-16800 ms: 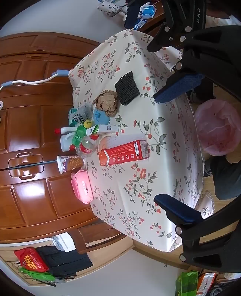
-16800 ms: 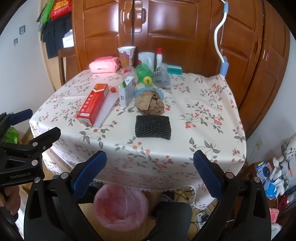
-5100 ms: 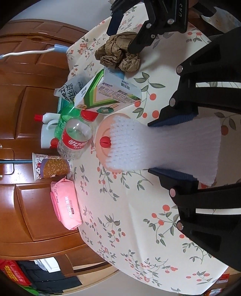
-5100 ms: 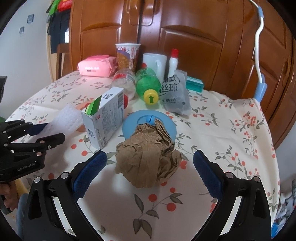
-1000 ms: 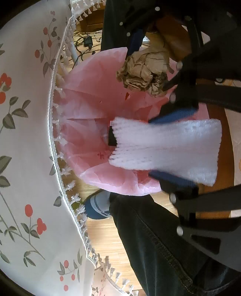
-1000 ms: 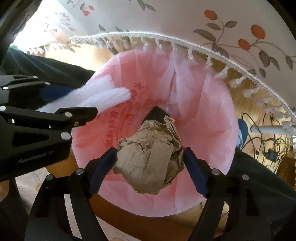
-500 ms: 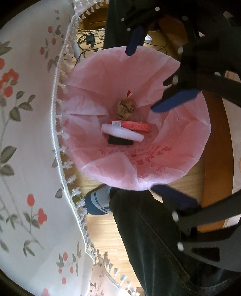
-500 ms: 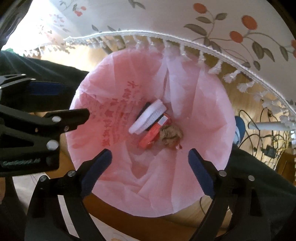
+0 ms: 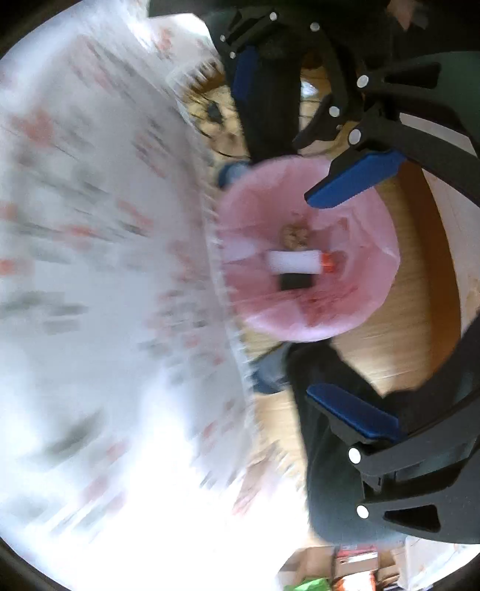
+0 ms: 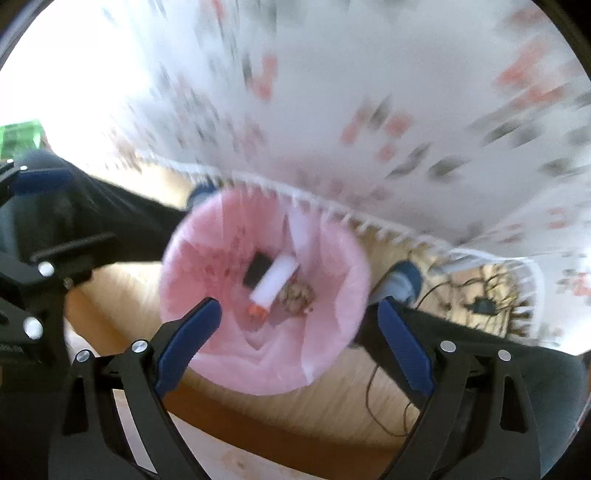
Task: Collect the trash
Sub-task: 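Move both tools back up over the table, then close the left tool on the peach lid knob while the right tool grips the blue lid knob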
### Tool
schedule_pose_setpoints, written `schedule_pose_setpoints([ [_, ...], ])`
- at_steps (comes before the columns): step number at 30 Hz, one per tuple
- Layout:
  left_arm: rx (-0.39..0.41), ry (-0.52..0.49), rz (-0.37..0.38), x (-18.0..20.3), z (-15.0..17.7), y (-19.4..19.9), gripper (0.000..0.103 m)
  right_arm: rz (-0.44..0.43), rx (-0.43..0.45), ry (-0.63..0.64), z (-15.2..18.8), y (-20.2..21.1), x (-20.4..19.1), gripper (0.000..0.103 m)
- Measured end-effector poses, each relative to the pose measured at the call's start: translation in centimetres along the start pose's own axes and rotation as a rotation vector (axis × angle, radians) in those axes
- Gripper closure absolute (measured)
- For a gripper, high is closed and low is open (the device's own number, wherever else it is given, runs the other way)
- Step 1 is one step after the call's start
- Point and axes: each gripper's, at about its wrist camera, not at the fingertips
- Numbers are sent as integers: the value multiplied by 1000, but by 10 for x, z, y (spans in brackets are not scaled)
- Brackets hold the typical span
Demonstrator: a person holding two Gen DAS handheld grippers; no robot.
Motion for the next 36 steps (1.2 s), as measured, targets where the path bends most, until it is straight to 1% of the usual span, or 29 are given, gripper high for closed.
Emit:
schedule_pose_setpoints([
  [3,128,-7,2,-4,-14,61,5,8,103,-18,-9,56,3,6],
  [4,167,-6,4,-5,-20,78,5,9,156,-29,-14,81,5,6],
  [6,246,-3,13,-8,-35,113,5,39,232,-43,-23,116,11,6],
  [8,318,-7,20,-11,-53,142,5,43,298,-56,-36,144,17,6],
  [12,435,-22,10,-15,-89,184,5,71,409,-54,-64,190,26,6],
  [14,480,-33,-4,-18,-110,196,5,101,464,-42,-84,208,32,6],
  [15,489,-32,-10,-18,-118,200,5,106,478,-38,-90,213,33,6],
  [17,518,-32,2,-23,-136,205,5,123,508,-37,-109,221,39,6],
  [18,528,-28,-8,-25,-148,206,5,126,528,-38,-122,224,44,6],
  [21,545,-23,-6,-29,-176,202,5,136,556,-40,-144,225,51,6],
  [24,547,-17,-9,-34,-204,195,5,136,576,-50,-170,227,63,6],
  [27,537,-10,-1,-36,-227,181,5,136,582,-50,-189,226,73,6],
  [29,530,-9,-9,-36,-242,171,5,136,582,-47,-198,224,77,6],
  [32,514,5,11,-40,-263,154,6,143,578,-31,-215,217,84,6],
  [35,494,15,26,-43,-284,135,14,145,574,-22,-230,210,94,8],
  [36,490,15,27,-43,-288,131,19,144,569,-20,-236,206,98,10],
])
Point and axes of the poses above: each gripper's, at about its wrist camera, not at the fingertips, and y roughly against the way its jaws point, x to its right, z to its underside, and after that the axes turned 5 degrees about x, right-handed
